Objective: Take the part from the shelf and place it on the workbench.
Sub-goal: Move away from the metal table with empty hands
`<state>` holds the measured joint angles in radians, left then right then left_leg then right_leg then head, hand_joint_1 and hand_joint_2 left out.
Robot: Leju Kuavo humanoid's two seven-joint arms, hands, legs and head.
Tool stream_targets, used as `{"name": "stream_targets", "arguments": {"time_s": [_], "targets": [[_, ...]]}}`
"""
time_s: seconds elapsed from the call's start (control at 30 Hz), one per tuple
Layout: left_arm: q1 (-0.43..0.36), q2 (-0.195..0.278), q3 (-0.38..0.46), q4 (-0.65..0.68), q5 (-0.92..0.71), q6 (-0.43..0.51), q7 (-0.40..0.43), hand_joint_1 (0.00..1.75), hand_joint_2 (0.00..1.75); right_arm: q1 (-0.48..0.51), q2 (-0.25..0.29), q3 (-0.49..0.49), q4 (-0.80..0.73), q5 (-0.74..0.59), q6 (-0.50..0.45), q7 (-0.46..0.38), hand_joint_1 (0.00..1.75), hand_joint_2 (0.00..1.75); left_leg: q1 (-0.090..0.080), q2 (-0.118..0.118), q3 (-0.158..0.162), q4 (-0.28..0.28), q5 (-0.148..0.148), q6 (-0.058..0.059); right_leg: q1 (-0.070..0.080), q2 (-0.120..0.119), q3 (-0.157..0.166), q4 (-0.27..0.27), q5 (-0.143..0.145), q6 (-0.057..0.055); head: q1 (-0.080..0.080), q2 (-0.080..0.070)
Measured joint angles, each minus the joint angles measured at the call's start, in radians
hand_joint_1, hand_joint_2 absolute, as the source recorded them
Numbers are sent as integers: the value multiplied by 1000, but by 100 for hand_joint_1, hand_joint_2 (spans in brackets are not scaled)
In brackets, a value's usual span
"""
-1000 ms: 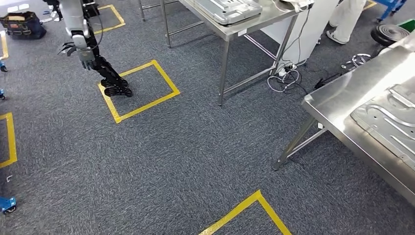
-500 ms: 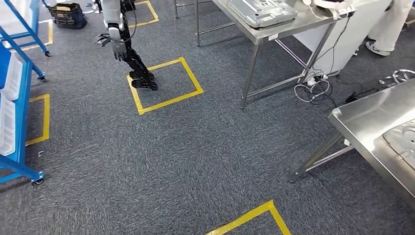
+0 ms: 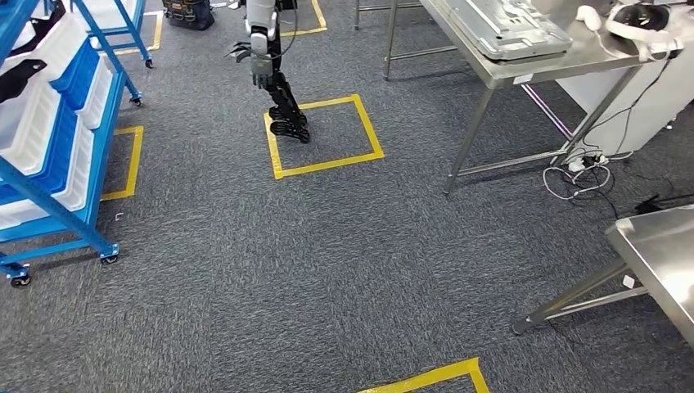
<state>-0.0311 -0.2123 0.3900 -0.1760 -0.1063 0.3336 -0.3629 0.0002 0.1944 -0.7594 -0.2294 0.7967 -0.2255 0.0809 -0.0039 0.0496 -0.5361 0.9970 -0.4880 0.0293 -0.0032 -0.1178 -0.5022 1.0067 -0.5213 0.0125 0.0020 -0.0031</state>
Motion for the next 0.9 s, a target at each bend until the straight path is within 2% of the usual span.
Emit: {"name": "stream_targets", "arguments": {"time_s": [0.07, 0.1, 0.13, 0.17, 0.2, 0.23, 0.27, 0.3, 0.33, 0.37, 0.4, 0.43, 0.5, 0.53, 0.57, 0.63, 0.67, 0.7, 0.73, 0.77, 0.8, 0.83, 0.9], "targets": [[0, -1, 0, 0, 0, 0, 0, 0, 0, 0, 0, 0, 0, 0, 0, 0, 0, 0, 6, -22, 2, -9, 10, 12, -4, 49, -19, 50, -39, 11, 1, 0], [-1, -1, 1, 0, 0, 0, 0, 0, 0, 2, 0, -1, 0, 0, 0, 0, 0, 0, 8, -32, 2, -11, 14, 16, -7, 82, -45, 106, -73, 16, 1, 0], [-2, -1, 1, 0, 0, -1, 0, 0, 0, 4, 0, -1, 0, 0, 0, 0, 0, 0, 8, -43, -1, -10, 15, 18, -9, 103, -78, 174, -108, 18, 1, 0], [-2, -1, 1, 0, 0, -1, 1, 0, 0, 5, 0, -3, 0, 0, 0, 0, 0, 0, 8, -55, -3, -10, 16, 19, -10, 111, -110, 237, -131, 20, 1, 0], [-1, -1, 1, 0, 0, -2, 1, 0, 0, 5, 0, -4, 0, 0, 0, 0, 0, 0, 8, -68, -3, -9, 16, 20, -11, 113, -130, 275, -136, 22, 1, 0], [-1, -1, 1, 0, 0, -2, 1, 0, 0, 6, 0, -6, 0, 0, 0, 0, 0, 0, 8, -82, -3, -7, 16, 19, -11, 114, -134, 277, -119, 23, 1, 0], [-1, -1, 1, 0, 0, -2, 2, 0, 0, 6, 0, -7, 0, 0, 0, 0, 0, 0, 8, -97, -2, -5, 15, 18, -13, 118, -120, 239, -84, 22, 1, 0], [0, -1, 2, 0, 1, -2, 2, 0, 0, 8, 0, -8, 0, 0, 0, 0, 0, 0, 9, -111, -1, -2, 14, 16, -16, 133, -93, 171, -41, 21, 1, 0], [-1, -1, 2, 0, 1, -3, 3, 0, 0, 9, -1, -9, 0, 0, 1, 0, 0, 0, 8, -124, -2, 2, 12, 12, -18, 161, -66, 105, -9, 19, 1, 0], [-2, -1, 2, 0, 1, -3, 3, 0, 0, 11, -1, -10, 1, 0, 2, 0, 0, 0, 7, -137, -6, 7, 11, 8, -20, 186, -47, 53, 12, 16, 0, 0], [-3, -1, 2, 0, 0, -3, 3, 0, 0, 11, -1, -11, 1, 0, 3, 0, 0, 0, 8, -147, -12, 10, 10, 1, -20, 205, -37, 25, 19, 13, 0, 0], [-3, -1, 2, 0, 0, -3, 3, 0, 0, 11, -1, -12, 1, 0, 4, 0, 0, 0, 9, -157, -17, 12, 11, -5, -19, 212, -37, 20, 15, 10, 0, 0], [-2, -1, 2, 0, -1, -3, 3, 0, 0, 9, -1, -12, 1, 0, 6, 0, 0, 0, 14, -172, -24, 12, 13, -19, -18, 188, -34, 13, 19, -1, 1, 0], [-1, -1, 2, 0, -1, -3, 3, 0, 0, 9, -2, -12, 1, 0, 9, 0, 0, 0, 13, -161, -29, 20, 8, -24, -19, 176, -31, 8, 22, -8, 0, 0], [-1, -1, 2, 0, -2, -3, 3, 0, 0, 11, -2, -12, 1, 0, 12, 0, 0, 0, 13, -138, -43, 48, -10, -28, -20, 160, -28, 2, 24, -16, -1, 0], [-3, -1, 3, 0, -3, -4, 4, 0, 0, 13, -2, -13, 1, 0, 19, 0, 0, 0, 13, -81, -96, 162, -73, -33, -17, 130, -26, -2, 24, -26, -3, 0], [-4, -1, 3, 0, -3, -4, 4, 0, 0, 14, -2, -13, 1, 0, 22, 0, 0, 0, 14, -65, -131, 234, -106, -36, -15, 113, -26, -2, 23, -29, -4, 0], [-4, -1, 3, 0, -4, -4, 4, 0, 0, 14, -2, -14, 1, 0, 23, 0, 0, 0, 15, -59, -156, 287, -125, -38, -13, 98, -26, -2, 22, -30, -4, 0], [-3, -1, 3, 0, -5, -5, 4, 0, 0, 14, -2, -14, 1, 0, 24, 0, 0, 0, 16, -56, -165, 310, -126, -39, -12, 83, -25, -2, 20, -30, -4, 0], [-1, -1, 3, 0, -5, -5, 5, 0, 0, 13, -2, -14, 1, 0, 24, 0, 0, 0, 16, -54, -155, 295, -110, -39, -11, 70, -24, -1, 19, -29, -4, 0], [0, 0, 3, 0, -6, -5, 5, 0, 0, 13, -2, -14, 1, 0, 24, 0, 0, 0, 16, -49, -125, 243, -79, -37, -11, 59, -23, 0, 17, -28, -4, 0], [0, 0, 3, 0, -5, -5, 5, 0, 0, 12, -2, -14, 1, 0, 25, 0, 0, 0, 15, -34, -83, 168, -45, -34, -10, 48, -20, 0, 15, -25, -4, 0], [-2, 0, 3, 0, -6, -5, 6, 0, 0, 11, -3, -14, 1, 1, 25, 0, 0, 0, 7, 7, -16, 45, -8, -25, -5, 30, -15, 3, 9, -17, -4, 0]]}}
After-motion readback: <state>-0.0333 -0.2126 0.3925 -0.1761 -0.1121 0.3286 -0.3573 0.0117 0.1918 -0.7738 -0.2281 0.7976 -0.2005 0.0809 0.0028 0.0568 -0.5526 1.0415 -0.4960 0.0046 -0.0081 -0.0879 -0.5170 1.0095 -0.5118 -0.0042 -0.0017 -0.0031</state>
